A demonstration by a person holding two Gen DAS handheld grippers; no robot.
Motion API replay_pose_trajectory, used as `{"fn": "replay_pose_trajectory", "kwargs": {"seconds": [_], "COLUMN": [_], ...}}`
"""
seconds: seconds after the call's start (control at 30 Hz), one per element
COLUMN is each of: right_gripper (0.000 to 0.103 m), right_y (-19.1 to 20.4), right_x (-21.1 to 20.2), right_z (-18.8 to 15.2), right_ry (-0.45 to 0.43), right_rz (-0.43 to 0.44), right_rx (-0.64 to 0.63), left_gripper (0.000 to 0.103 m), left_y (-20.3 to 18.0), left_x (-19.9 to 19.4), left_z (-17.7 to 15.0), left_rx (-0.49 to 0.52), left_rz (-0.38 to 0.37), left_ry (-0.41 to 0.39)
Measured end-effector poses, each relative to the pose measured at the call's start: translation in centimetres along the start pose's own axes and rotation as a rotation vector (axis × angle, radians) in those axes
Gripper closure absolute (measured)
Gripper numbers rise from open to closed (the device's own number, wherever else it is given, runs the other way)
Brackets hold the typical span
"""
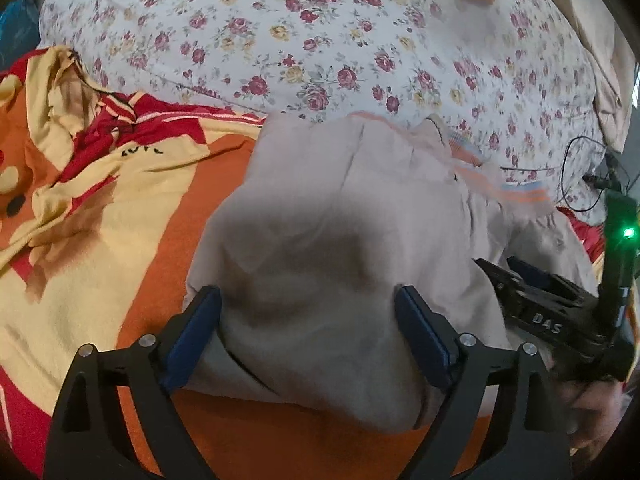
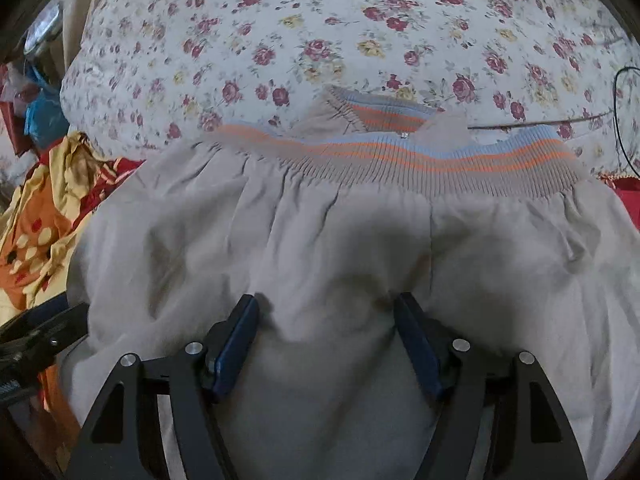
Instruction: Fold large clothes
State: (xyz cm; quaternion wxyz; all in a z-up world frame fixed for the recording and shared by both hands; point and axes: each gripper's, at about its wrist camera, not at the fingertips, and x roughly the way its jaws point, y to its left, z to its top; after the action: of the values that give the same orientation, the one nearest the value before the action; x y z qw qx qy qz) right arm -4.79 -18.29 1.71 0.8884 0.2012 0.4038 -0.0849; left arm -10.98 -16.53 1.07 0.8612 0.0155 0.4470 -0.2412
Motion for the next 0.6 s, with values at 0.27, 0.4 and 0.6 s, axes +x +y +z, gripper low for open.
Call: {"fn": "replay_pose_trajectory", "kwargs": {"seconds": [0.27,0.4,0.6], "right_gripper": [0.031,0.031,0.028], "right_y": [-3.0,-3.1,-2.1], "right_x": [-2.9,-2.4,-2.8], "right_z": [-0.7,-1.5,-1.7], "right_ry": [-0.001,-0.005,0.003], "right_rz": [0.06,0.037,0.009], "right_rx": [0.075,0.012,-0.043], "left_gripper": [0.012,0.012,0.012], "left_y": [0.2,0.0,0.1], "left_x": [-0.1,-0.7,-1.9], "left_z": [0.0,-0.1,0.4], "left_rx": [0.003,-0.001,-0.01], "left_rz": [0.005,0.029,0.052], "left_ry": [-0.01,-0.023,-0.039]}}
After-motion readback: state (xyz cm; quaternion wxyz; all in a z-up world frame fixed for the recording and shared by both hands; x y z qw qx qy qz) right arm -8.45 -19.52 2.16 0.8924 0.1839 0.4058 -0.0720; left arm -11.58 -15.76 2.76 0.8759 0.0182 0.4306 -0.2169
